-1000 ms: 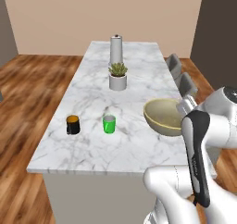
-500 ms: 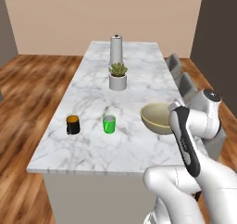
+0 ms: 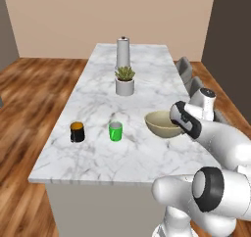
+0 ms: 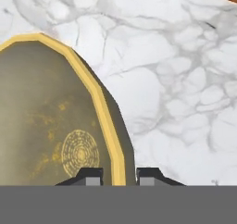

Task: Clear the mugs and bowl far away from the sink.

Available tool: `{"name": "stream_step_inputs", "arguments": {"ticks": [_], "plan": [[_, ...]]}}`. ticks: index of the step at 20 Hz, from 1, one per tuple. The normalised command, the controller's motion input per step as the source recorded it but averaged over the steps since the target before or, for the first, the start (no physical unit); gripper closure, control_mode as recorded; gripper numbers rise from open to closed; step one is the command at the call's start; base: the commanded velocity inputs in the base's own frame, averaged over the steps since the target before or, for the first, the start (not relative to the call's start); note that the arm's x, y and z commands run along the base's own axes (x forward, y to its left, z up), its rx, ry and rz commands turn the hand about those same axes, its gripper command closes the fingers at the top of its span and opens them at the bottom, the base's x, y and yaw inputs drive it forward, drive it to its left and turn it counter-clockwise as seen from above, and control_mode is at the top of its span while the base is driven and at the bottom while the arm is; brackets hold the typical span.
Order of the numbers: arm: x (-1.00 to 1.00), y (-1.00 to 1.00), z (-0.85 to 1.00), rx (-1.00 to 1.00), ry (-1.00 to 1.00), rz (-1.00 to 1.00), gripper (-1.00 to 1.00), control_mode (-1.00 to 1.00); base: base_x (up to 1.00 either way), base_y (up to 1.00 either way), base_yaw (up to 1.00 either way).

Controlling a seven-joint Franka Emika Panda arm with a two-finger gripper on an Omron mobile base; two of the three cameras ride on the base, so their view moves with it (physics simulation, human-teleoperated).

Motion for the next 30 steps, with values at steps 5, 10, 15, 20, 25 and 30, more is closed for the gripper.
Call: {"name": "stream_step_inputs", "arguments": {"ticks": [5,10,15,20,25,30], "plan": [[0.48,0.00,-0.12,-0.02,-0.28,0.08,1.00,-1.00,0.00,0.00,0.00],[0.60,0.00,-0.08,0.00,-0.07,0.02,1.00,-1.00,0.00,0.00,0.00],[0.53,0.00,-0.06,0.00,0.02,0.00,1.00,-1.00,0.00,0.00,0.00],[0.42,0.00,-0.13,0.00,0.12,0.00,1.00,-1.00,0.00,0.00,0.00],[0.34,-0.01,-0.30,0.00,0.11,0.00,1.00,-1.00,0.00,0.00,0.00],[0.23,0.00,-0.45,0.00,0.00,0.03,1.00,-1.00,0.00,0.00,0.00]]}}
